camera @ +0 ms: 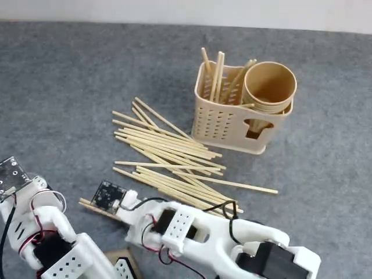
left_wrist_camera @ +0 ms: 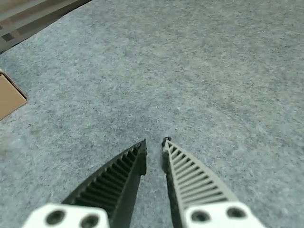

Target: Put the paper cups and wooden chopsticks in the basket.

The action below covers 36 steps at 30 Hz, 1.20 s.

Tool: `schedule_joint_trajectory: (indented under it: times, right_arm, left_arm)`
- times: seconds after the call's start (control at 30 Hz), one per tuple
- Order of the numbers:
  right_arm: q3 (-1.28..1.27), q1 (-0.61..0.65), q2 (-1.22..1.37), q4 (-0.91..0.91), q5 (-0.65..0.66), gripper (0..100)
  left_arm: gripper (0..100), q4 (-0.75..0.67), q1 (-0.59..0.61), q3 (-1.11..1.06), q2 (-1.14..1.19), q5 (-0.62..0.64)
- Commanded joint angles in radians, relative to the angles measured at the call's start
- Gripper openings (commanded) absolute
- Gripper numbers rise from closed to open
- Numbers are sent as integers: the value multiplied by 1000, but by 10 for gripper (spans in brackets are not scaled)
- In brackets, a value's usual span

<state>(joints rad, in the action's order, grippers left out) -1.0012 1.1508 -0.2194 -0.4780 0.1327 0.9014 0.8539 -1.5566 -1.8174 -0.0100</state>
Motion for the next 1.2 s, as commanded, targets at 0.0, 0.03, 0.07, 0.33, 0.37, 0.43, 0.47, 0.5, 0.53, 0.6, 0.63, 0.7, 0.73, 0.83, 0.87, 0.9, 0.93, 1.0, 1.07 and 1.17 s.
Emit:
schedule_joint_trajectory:
  times: [0.0,0.03,0.07,0.33,0.37,0.43,0.47,0.5,0.53,0.6,0.63,0.7,0.73,0.83,0.87,0.9,0.93,1.0,1.07,1.17]
  right_arm:
    - [39,-67,-4,-84,48,0]
    - [39,-67,-4,-119,49,5]
    - [39,-67,-4,-150,49,8]
    - [27,-74,-229,-185,44,5]
    - [13,-81,-265,-205,44,5]
    - [-7,-105,-341,-249,44,5]
    - [-13,-119,-375,-266,44,5]
    - [-18,-137,-409,-278,44,5]
    - [-18,-156,-437,-289,44,5]
    - [-21,-185,-486,-294,44,5]
    - [-22,-200,-503,-294,44,5]
    - [-24,-225,-530,-294,44,5]
    - [-24,-239,-538,-294,44,5]
    - [-24,-275,-545,-294,43,5]
    - [-24,-288,-547,-292,37,5]
    - [-24,-298,-549,-292,14,5]
    - [-24,-309,-552,-292,-17,5]
    - [-22,-321,-561,-292,-68,5]
    - [-22,-331,-579,-292,-104,5]
    - [-25,-331,-624,-292,-144,5]
  left_arm:
    - [81,-21,7,5,-8,9]
    - [81,-21,7,5,-8,9]
    - [81,-21,7,5,-8,9]
    - [81,-21,7,5,-8,9]
    - [81,-21,7,5,-8,9]
    - [81,-21,7,5,-8,9]
    - [81,-21,7,5,-8,9]
    - [81,-21,7,5,-8,9]
    - [81,-21,7,5,-8,9]
    - [81,-21,5,5,-8,9]
    - [81,-21,5,5,-8,9]
    - [81,-20,2,5,-8,9]
    - [81,-20,-10,5,-8,9]
    - [81,-18,-62,5,-8,6]
    - [81,-18,-77,5,-8,5]
    - [81,-18,-90,5,-8,5]
    - [81,-18,-102,5,-8,5]
    - [81,-17,-131,5,-8,5]
    - [81,-17,-168,5,-8,5]
    - [81,-17,-225,4,-7,5]
